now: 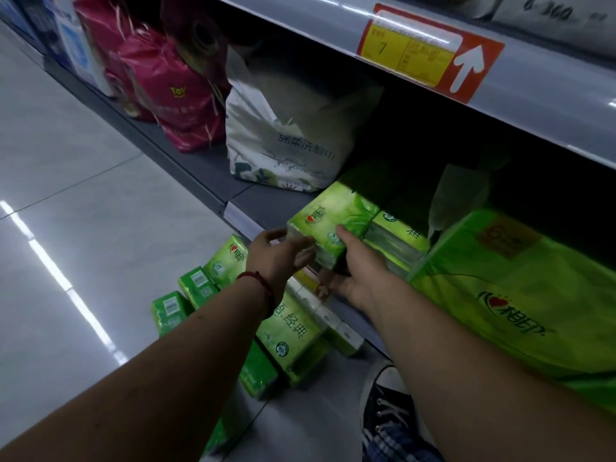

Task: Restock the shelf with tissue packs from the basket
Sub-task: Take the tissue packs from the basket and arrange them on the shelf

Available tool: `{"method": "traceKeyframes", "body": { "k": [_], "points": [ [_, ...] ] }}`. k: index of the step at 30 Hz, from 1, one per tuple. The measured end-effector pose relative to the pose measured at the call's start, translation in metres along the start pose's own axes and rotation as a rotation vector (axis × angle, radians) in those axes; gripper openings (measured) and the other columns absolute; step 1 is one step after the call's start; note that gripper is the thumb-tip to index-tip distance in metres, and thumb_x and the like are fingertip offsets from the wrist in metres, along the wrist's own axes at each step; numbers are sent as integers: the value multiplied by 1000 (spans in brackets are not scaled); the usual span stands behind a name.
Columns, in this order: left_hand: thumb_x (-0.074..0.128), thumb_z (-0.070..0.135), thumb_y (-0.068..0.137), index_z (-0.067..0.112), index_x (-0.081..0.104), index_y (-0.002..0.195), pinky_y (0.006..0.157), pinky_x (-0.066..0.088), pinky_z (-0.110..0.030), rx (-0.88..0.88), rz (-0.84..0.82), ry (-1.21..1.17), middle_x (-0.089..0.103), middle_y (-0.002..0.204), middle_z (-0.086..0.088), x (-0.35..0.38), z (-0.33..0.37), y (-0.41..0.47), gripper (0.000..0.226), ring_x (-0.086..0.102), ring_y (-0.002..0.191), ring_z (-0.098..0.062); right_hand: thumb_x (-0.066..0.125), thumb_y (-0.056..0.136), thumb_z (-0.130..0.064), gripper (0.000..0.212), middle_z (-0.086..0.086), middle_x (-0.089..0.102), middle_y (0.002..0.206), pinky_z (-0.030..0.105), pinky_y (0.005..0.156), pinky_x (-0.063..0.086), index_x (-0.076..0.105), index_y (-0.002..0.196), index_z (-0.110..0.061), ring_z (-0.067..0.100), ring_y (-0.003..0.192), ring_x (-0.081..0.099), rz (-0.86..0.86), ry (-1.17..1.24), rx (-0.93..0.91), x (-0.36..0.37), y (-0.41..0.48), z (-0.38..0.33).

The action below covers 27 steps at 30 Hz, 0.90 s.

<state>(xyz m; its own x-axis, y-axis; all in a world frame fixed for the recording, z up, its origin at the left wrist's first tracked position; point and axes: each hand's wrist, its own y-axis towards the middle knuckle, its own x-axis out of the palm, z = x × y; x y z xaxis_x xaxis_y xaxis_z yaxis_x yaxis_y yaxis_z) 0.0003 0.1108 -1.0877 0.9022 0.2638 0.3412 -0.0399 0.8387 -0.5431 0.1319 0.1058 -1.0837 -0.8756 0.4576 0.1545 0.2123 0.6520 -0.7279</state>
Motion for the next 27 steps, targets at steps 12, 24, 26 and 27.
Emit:
{"method": "traceKeyframes", "body": {
  "k": [12, 24, 26, 27],
  "points": [
    [57, -19, 91, -5, 47, 145, 102, 55, -40, 2, -176, 32, 67, 117, -16, 44, -6, 31, 57, 66, 114, -30, 76, 89, -25, 38, 18, 68, 115, 21, 42, 51, 64, 119, -5, 26, 79, 68, 154, 378, -74, 5, 33, -30],
    [48, -9, 100, 14, 52, 149, 109, 48, -51, 14, -325, 370, 61, 146, 0, 30, 2, 31, 54, 57, 133, -25, 72, 92, -42, 40, 13, 62, 104, 30, 65, 60, 63, 115, -11, 22, 75, 61, 42, 261, -57, -12, 27, -27],
    [50, -9, 99, 12, 60, 140, 106, 51, -51, 67, -243, 420, 68, 134, -3, 10, 4, 26, 47, 62, 125, -28, 72, 93, -39, 39, 12, 60, 94, 34, 69, 60, 62, 114, -8, 21, 69, 60, 44, 192, -74, -11, 24, -22],
    [51, -9, 98, 12, 64, 134, 105, 52, -50, 106, -186, 442, 71, 128, -5, -2, 6, 23, 43, 64, 122, -29, 73, 93, -37, 39, 12, 60, 92, 35, 69, 61, 62, 116, -7, 23, 68, 61, 52, 149, -86, -9, 21, -19]
  ]
}}
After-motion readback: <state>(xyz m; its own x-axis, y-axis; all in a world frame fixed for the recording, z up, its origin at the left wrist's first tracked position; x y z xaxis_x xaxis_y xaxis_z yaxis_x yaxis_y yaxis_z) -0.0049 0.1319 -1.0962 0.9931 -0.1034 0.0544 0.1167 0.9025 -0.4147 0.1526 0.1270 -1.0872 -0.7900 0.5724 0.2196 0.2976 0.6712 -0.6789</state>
